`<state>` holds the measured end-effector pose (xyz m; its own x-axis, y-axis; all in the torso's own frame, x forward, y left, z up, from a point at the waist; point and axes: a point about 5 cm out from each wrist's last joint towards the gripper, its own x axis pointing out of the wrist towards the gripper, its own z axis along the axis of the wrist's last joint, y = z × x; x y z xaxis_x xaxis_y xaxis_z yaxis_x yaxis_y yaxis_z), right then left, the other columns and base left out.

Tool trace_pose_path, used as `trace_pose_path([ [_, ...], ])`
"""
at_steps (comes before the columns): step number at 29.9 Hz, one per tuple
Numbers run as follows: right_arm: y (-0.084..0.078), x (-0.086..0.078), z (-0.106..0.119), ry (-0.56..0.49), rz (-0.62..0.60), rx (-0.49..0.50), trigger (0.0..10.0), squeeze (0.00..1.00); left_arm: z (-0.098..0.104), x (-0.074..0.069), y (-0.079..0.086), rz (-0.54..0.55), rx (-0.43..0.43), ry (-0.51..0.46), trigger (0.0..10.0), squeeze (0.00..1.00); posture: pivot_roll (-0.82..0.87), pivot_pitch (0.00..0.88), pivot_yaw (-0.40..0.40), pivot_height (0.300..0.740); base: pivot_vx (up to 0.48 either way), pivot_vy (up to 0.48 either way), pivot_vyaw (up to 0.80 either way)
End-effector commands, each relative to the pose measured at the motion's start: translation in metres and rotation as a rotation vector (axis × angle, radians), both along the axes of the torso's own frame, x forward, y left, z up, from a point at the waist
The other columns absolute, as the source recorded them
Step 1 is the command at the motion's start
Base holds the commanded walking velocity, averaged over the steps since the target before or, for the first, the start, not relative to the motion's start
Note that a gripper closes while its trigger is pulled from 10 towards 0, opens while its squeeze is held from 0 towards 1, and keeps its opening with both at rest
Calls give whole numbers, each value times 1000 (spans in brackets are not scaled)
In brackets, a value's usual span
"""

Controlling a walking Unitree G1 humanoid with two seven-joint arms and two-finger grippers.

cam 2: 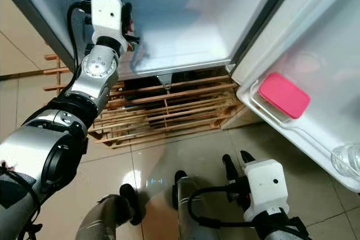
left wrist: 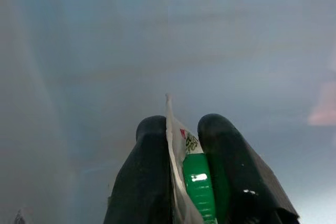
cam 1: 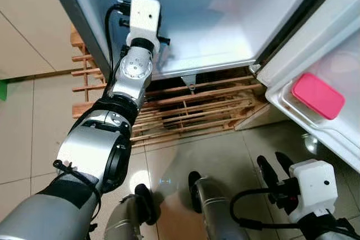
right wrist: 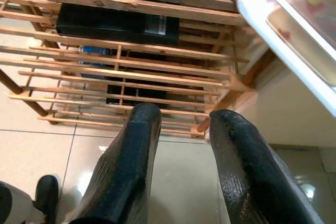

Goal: Restocking fridge

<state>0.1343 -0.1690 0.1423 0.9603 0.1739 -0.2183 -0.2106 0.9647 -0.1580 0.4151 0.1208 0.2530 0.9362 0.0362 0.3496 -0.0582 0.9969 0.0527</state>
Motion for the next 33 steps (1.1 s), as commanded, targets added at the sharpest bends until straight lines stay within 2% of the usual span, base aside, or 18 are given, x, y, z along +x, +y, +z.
trace_pose_path([
  [1, -3, -2, 0, 18, -3, -7, 10000, 0, -34, -1, 15, 77, -82, 164, 10000, 831, -538, 408, -71, 720, 0, 0, 0],
  [2, -4, -1, 0, 18, -2, -8, 10000, 0, -34, 0, 16, 92, -95, 164, 10000, 1000, -538, 408, -71, 720, 0, 0, 0],
  [7, -4, 0, 2, 14, -1, -11, 10000, 0, -22, 1, 16, 108, -78, 125, 10000, 1000, -541, 402, -69, 720, 0, 0, 0],
  [8, -5, 0, 2, 14, -3, -12, 10000, 0, -15, 2, 7, 75, -61, 99, 10000, 1000, -533, 400, -67, 720, 0, 0, 0],
  [10, -6, 1, 2, 14, -14, -9, 10000, 0, -13, 1, 1, 60, -30, 84, 10000, 1000, -528, 398, -67, 720, 0, 0, 0],
  [16, -8, 5, 0, 14, -22, -8, 10000, 0, -10, 1, -6, 4, 15, 71, 10000, 1000, -513, 386, -57, 720, 0, 0, 0],
  [22, -3, 12, -5, 6, -18, 11, 10000, 0, 6, 0, -12, -60, -9, -9, 10000, 1000, -462, 351, -33, 720, 0, 0, 0],
  [27, 2, 23, -7, -14, -4, 30, 10000, 0, 25, -1, -8, -88, -48, -100, 10000, 1000, -425, 320, -22, 720, 0, 0, 0],
  [33, 6, 34, -10, -32, 16, 39, 10000, 0, 41, -3, -6, -112, -38, -161, 10000, 1000, -380, 276, -9, 720, 0, 0, 0],
])
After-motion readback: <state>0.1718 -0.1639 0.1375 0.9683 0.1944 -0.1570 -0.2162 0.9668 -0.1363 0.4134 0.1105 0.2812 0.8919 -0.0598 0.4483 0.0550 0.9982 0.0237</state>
